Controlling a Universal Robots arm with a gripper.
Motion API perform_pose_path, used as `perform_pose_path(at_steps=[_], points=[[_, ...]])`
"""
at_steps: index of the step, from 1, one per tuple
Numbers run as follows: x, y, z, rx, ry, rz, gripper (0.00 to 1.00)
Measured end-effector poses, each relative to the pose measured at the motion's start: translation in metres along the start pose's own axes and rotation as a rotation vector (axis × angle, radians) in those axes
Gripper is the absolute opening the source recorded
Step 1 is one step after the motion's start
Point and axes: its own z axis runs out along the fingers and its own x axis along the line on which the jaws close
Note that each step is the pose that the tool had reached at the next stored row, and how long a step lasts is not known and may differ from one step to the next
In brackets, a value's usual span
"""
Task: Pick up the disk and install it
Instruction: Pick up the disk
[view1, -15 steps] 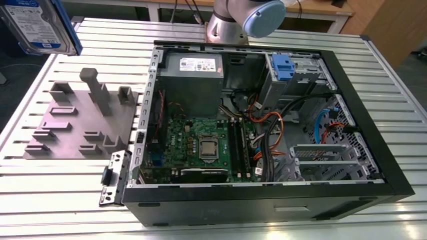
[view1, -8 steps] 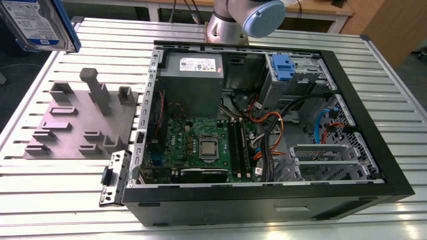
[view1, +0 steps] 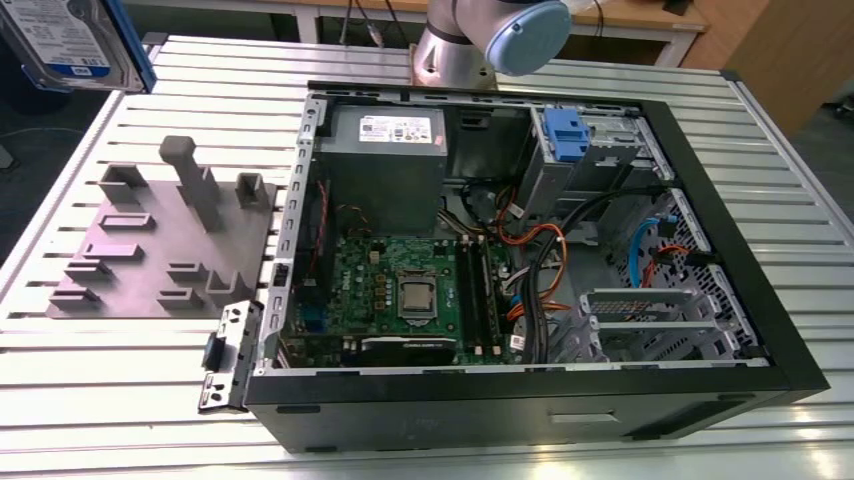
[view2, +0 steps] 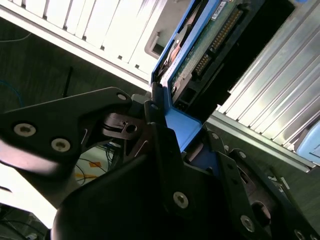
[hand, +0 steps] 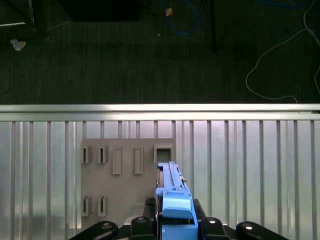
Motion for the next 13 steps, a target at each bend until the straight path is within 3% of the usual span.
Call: perform_pose_path(at_steps=[8,13], points=[[0.0126,-0.0003,-0.0003,0.0000,0.0000,0.000,0.36],[0.0145,-0.0003,-0.0004,0.0000,0.0001,0.000,0.36]])
